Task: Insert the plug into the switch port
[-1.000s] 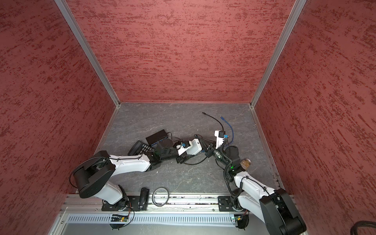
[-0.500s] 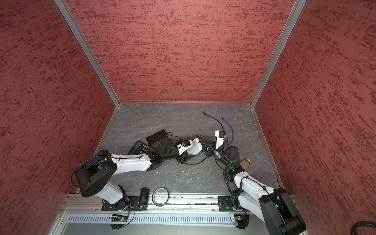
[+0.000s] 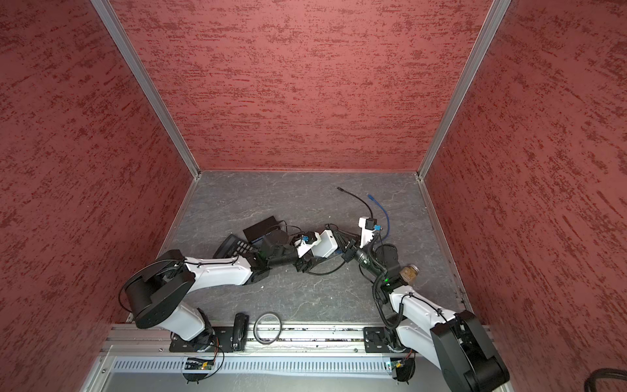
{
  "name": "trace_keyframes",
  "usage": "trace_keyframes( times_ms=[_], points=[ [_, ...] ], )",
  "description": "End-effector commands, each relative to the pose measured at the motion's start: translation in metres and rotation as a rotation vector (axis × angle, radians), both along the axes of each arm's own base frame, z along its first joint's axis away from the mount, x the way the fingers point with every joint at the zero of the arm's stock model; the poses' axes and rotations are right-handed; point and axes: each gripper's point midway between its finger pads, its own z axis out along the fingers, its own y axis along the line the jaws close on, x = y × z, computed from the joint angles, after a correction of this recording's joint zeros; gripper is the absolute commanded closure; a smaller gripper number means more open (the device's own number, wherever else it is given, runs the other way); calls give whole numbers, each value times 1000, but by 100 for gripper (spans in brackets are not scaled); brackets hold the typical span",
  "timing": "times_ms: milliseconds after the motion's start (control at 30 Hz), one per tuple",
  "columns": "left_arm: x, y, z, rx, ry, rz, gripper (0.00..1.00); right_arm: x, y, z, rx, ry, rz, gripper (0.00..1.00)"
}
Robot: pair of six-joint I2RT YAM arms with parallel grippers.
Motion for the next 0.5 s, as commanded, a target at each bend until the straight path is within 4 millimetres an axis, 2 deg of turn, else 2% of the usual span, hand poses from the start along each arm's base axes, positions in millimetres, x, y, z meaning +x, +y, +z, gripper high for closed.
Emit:
trace_keyframes(
  times_ms=[0,300,467],
  points=[
    [4,-12,30,-97,-65,-21,78,-2,7,-2,-7,6,33,91],
    [6,-12,28,-94,-68,-10,79,1,11,-3,0,13,38,91],
    [11,-7,37,-141,-77,19,81,-4,11,-8,-13,17,44,92]
  ],
)
